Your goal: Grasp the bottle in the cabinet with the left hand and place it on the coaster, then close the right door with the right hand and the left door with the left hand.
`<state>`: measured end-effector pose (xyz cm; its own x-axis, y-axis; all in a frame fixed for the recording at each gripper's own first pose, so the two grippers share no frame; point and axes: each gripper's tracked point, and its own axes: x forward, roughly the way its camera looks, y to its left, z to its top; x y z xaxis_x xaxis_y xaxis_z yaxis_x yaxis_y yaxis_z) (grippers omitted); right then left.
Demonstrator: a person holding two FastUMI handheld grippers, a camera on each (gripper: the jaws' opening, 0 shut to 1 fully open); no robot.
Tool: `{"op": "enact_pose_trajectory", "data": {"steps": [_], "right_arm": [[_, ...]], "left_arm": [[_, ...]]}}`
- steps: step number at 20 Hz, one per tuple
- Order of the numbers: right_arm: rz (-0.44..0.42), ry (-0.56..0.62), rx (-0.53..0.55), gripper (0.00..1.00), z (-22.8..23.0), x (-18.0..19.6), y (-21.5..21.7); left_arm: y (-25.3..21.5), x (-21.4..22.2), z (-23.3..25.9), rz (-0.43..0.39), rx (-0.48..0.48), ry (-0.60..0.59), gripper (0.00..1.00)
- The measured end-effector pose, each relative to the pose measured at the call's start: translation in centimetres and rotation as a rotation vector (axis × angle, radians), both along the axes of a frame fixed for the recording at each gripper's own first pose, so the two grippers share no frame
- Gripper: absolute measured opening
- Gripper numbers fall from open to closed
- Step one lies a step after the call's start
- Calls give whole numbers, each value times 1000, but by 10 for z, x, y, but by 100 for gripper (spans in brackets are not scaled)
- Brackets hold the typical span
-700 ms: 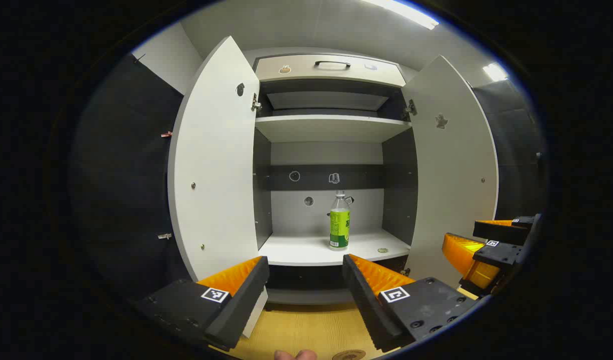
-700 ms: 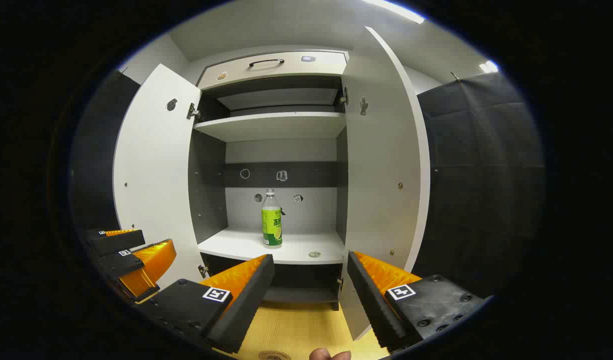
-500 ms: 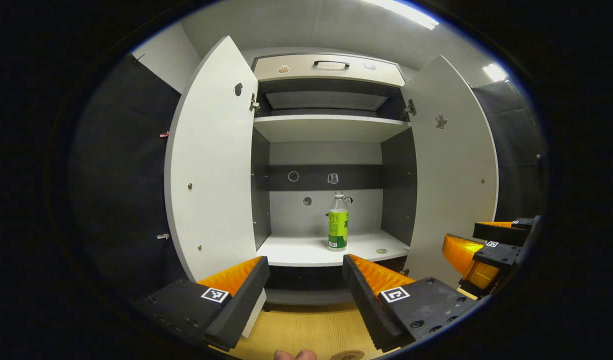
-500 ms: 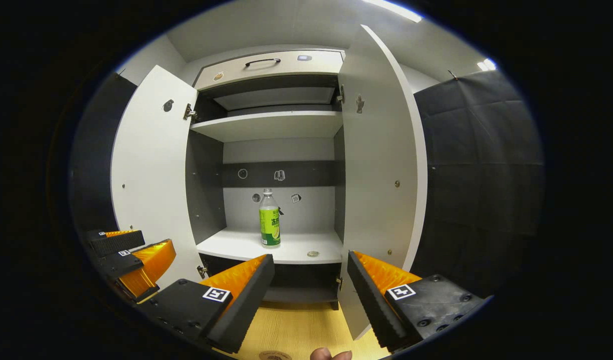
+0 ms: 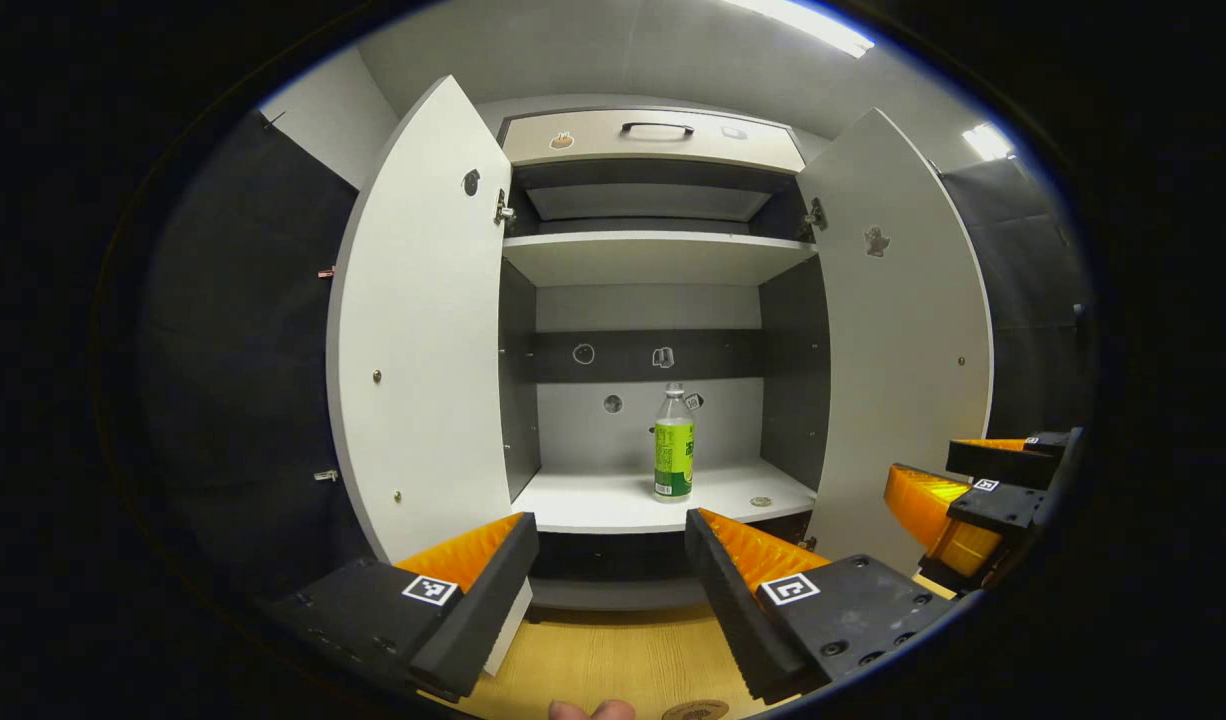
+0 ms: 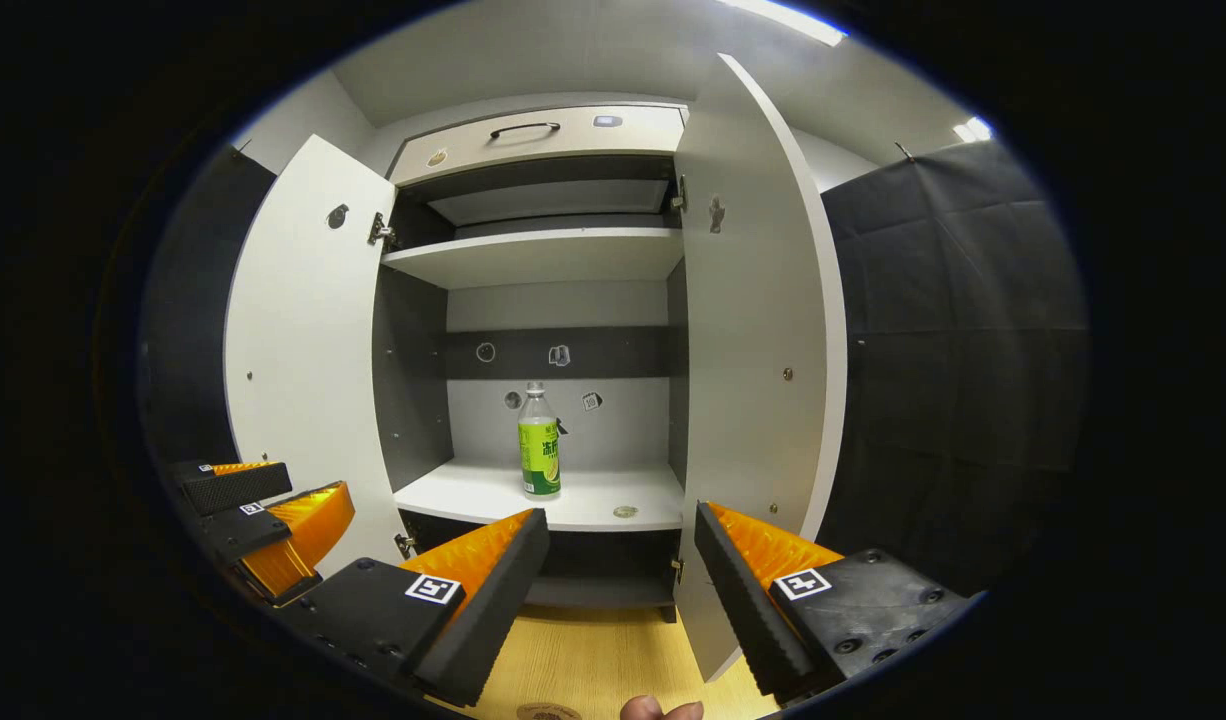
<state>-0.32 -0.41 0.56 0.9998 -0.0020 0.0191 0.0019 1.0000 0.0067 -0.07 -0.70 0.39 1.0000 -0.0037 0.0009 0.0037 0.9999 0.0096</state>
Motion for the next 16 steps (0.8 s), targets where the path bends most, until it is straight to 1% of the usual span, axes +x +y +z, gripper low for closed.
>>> {"op": "enact_pose_trajectory", "data": {"steps": [5,9,11,13,16], "right_arm": [[13,-8,0,98,5,-4,3],[19,-20,-1,98,15,-15,-4],[13,-22,0,98,19,-24,-11],[9,-20,11,98,21,-33,-20],[-10,-27,22,98,20,-43,-37]], "left_arm": [[-5,-1,3,-8,7,-7,94],[-12,13,5,-25,17,-8,95],[-22,29,8,-45,17,-12,94],[-34,51,12,-73,-9,-18,94],[-47,95,14,-103,-30,-37,94]]}}
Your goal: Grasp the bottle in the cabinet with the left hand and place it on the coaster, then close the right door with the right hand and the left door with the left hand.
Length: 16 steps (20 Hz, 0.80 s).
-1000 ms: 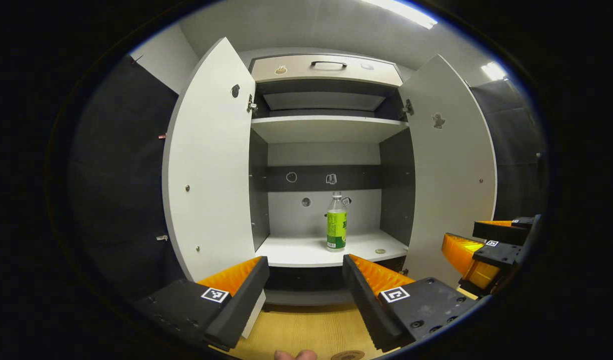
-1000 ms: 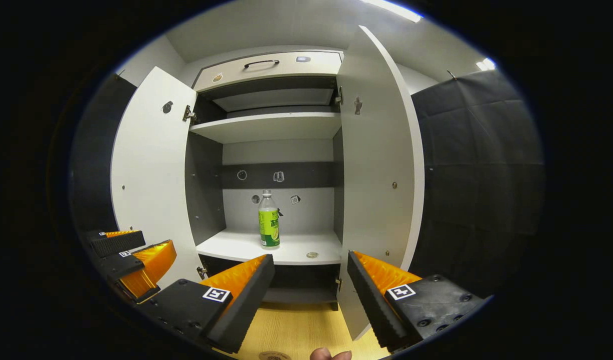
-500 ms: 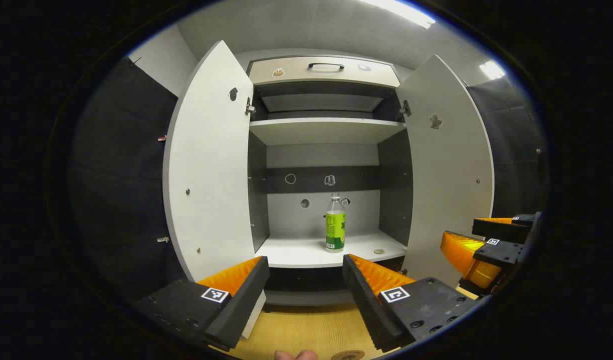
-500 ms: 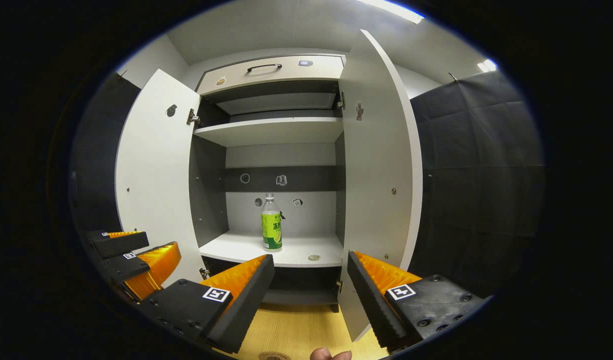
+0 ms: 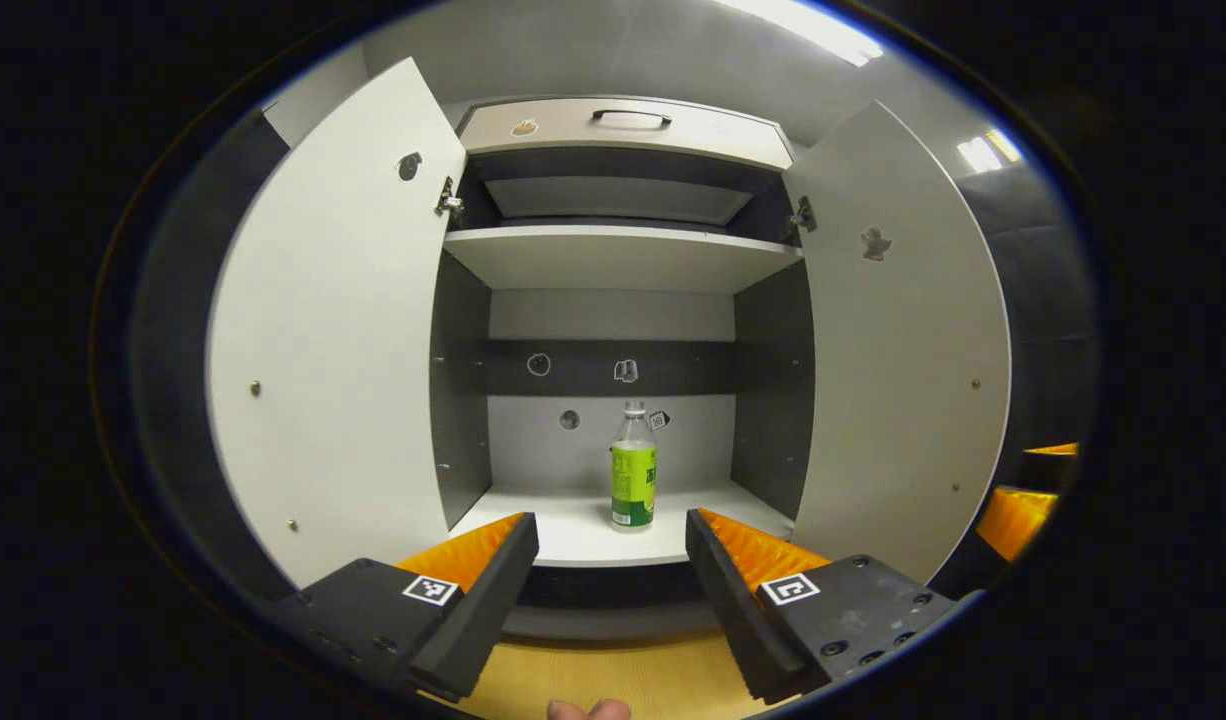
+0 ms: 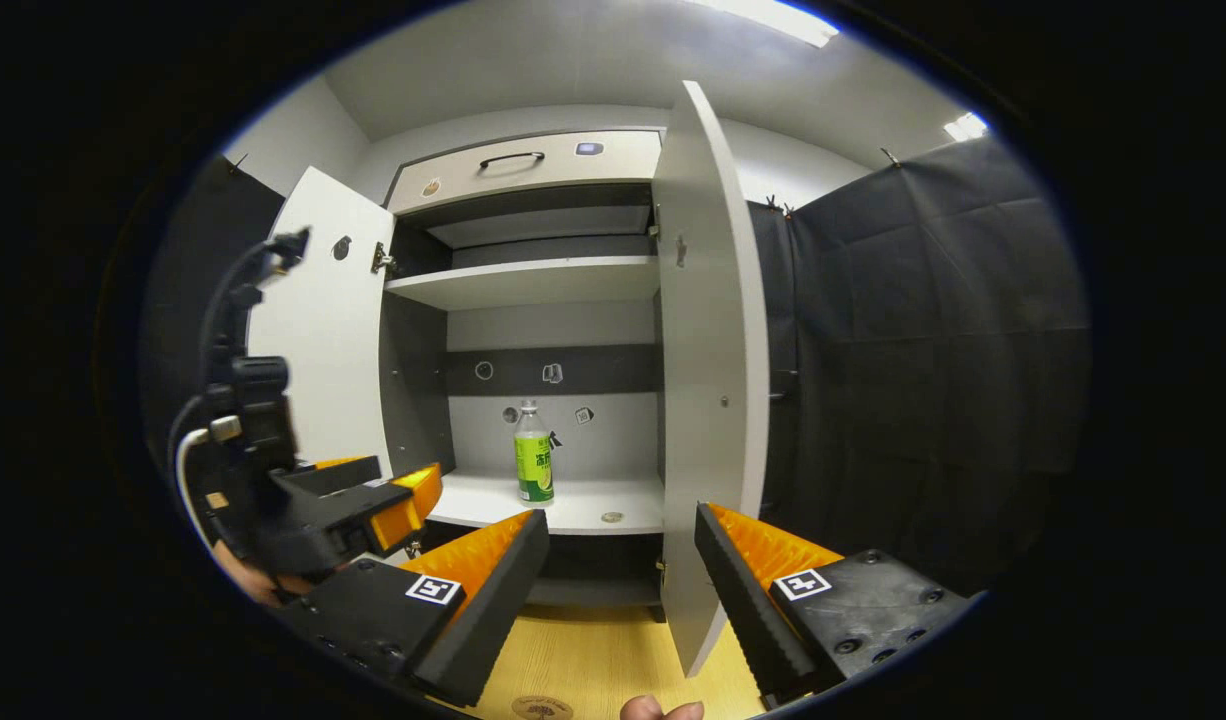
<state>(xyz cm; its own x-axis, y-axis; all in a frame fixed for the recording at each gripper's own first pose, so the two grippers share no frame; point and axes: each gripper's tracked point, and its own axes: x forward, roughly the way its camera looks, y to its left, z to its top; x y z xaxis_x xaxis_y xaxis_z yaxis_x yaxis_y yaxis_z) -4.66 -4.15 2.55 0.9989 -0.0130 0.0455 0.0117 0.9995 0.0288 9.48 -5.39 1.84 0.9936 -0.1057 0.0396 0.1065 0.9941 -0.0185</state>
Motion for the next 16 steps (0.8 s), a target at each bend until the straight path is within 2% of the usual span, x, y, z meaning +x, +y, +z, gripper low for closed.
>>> {"op": "enact_pose_trajectory", "data": {"steps": [6,8,13,16], "right_arm": [[-64,8,0,98,-2,-14,-40],[-101,15,-13,98,-2,-15,-56],[-137,20,-19,97,-3,-14,-78],[-161,27,-11,98,-3,-11,-91]], "left_arm": [[-21,112,-13,-26,-51,23,94],[-24,145,-15,-10,-75,35,94],[-37,209,-15,24,-37,28,92],[-40,239,-28,50,-43,62,94]]}}
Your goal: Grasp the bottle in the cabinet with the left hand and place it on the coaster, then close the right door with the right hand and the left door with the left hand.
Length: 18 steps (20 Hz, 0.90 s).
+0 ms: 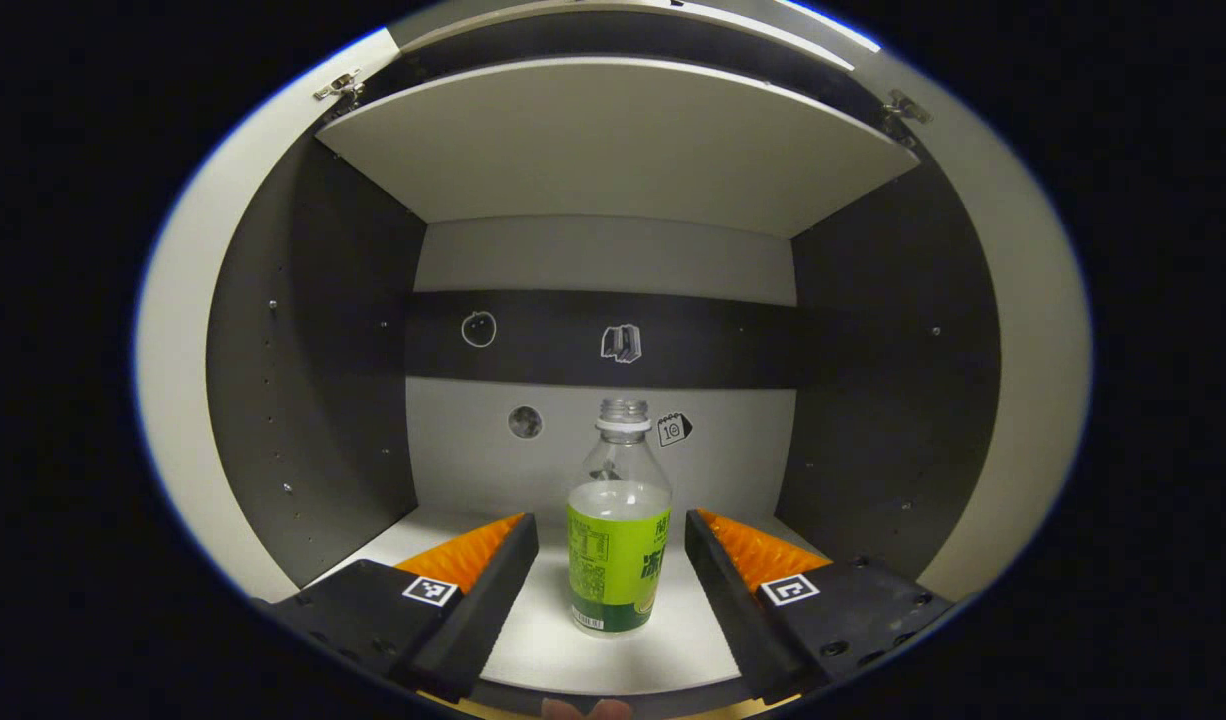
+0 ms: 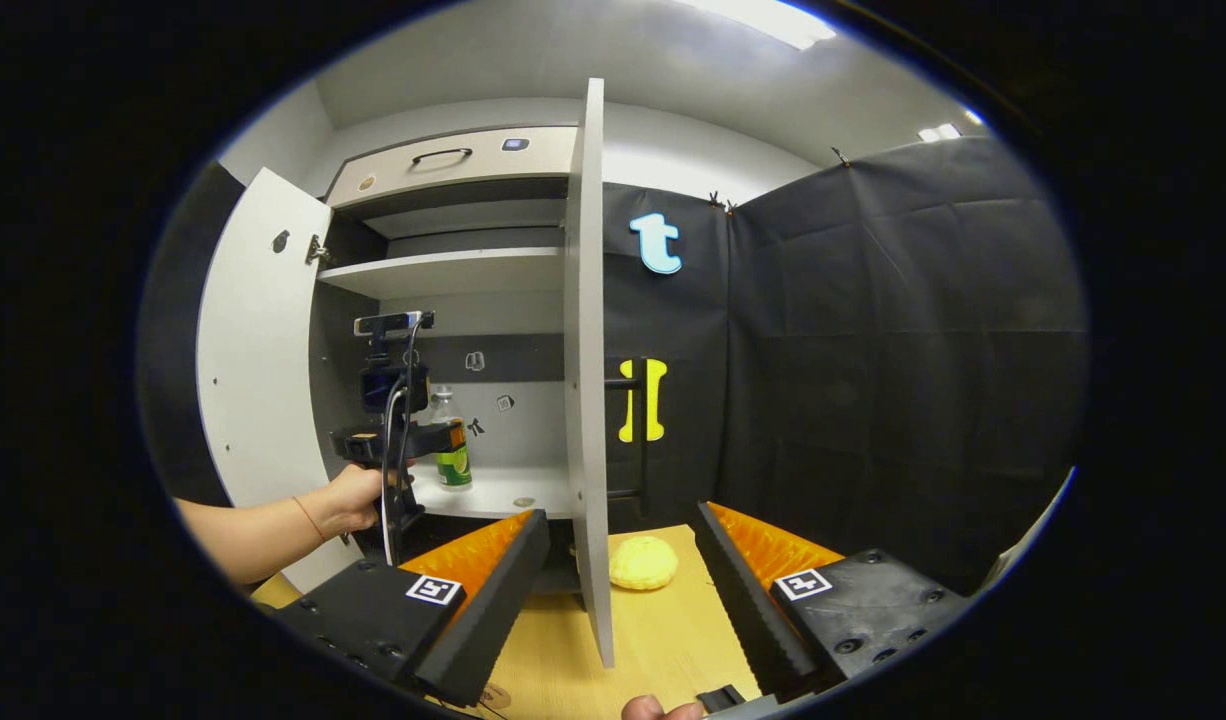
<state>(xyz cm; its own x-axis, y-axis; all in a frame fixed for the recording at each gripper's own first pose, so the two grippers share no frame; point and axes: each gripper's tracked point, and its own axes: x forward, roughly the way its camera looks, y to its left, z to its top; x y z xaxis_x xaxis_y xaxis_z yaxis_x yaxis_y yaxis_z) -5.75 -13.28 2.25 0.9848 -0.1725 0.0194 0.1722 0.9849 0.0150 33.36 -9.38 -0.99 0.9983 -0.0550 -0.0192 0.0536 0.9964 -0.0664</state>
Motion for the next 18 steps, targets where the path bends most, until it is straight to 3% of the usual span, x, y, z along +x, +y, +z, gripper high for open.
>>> {"op": "enact_pose_trajectory", "data": {"steps": [7,9,10,18], "right_arm": [[-60,13,6,94,-3,7,-24],[-67,10,7,94,-3,8,-26],[-68,7,10,94,-2,9,-26],[-48,-5,38,98,1,8,-23]], "left_arm": [[-5,35,-5,-4,87,-4,93],[-6,31,-5,-19,82,1,79],[-7,28,-6,-25,75,5,79],[-2,-73,28,-99,10,-64,78]]}}
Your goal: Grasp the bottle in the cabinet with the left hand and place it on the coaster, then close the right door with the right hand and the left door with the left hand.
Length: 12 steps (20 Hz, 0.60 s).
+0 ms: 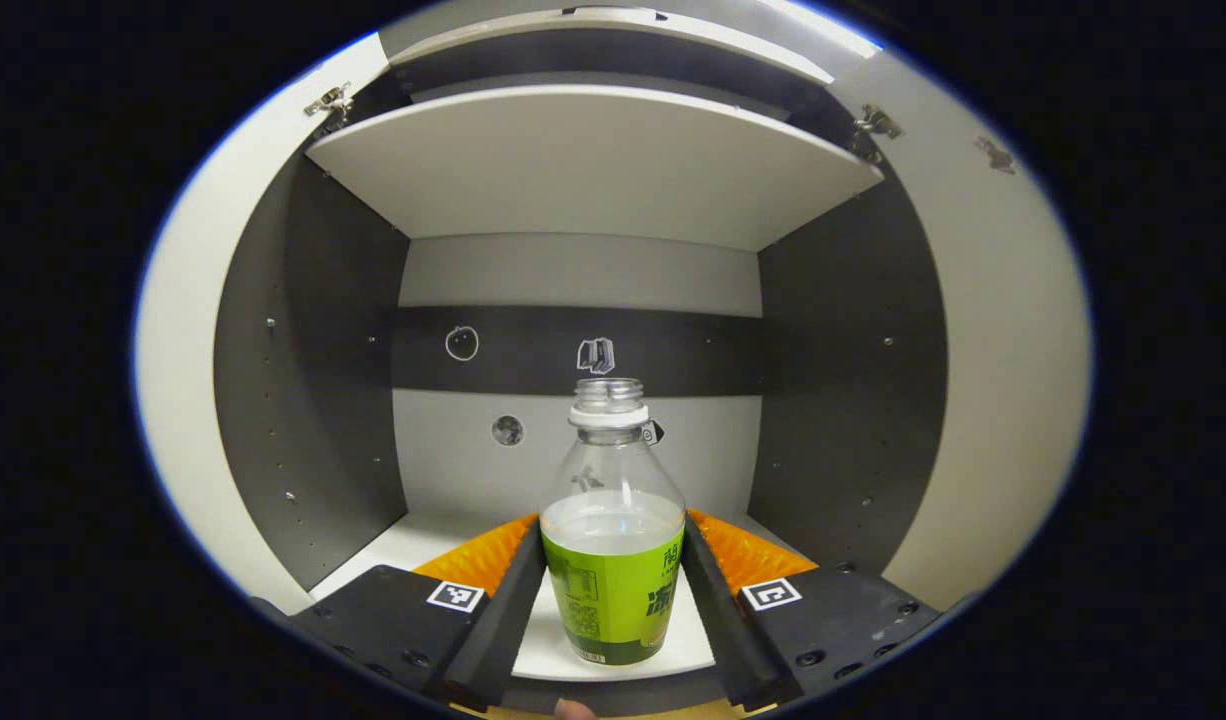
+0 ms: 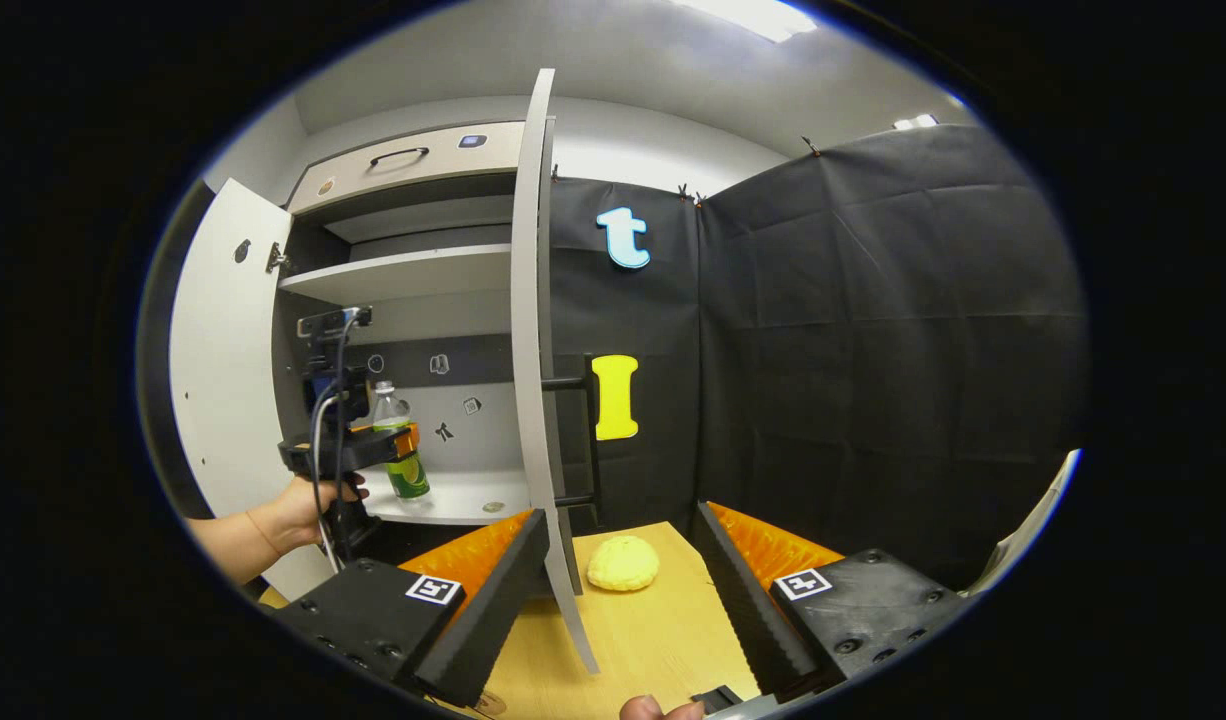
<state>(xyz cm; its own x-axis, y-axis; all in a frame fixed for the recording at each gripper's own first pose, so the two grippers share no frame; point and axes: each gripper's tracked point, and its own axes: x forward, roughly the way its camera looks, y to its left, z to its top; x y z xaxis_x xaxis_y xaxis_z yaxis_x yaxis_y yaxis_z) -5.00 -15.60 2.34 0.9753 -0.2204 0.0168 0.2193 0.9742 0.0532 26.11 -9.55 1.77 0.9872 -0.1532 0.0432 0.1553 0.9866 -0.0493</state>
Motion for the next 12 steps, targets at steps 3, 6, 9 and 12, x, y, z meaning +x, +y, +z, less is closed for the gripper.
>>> {"op": "enact_pose_trajectory", "data": {"steps": [3,6,9,12], "right_arm": [[19,-7,-10,98,1,-1,3],[38,-9,-12,98,2,-2,7],[54,-13,-17,98,2,-1,8],[65,-19,-16,98,6,1,14]], "left_arm": [[8,-47,12,-24,-40,-35,78],[18,-92,12,-23,-1,-72,78],[19,-136,-1,-35,25,-85,78],[14,-173,-27,-56,30,-81,78]]}}
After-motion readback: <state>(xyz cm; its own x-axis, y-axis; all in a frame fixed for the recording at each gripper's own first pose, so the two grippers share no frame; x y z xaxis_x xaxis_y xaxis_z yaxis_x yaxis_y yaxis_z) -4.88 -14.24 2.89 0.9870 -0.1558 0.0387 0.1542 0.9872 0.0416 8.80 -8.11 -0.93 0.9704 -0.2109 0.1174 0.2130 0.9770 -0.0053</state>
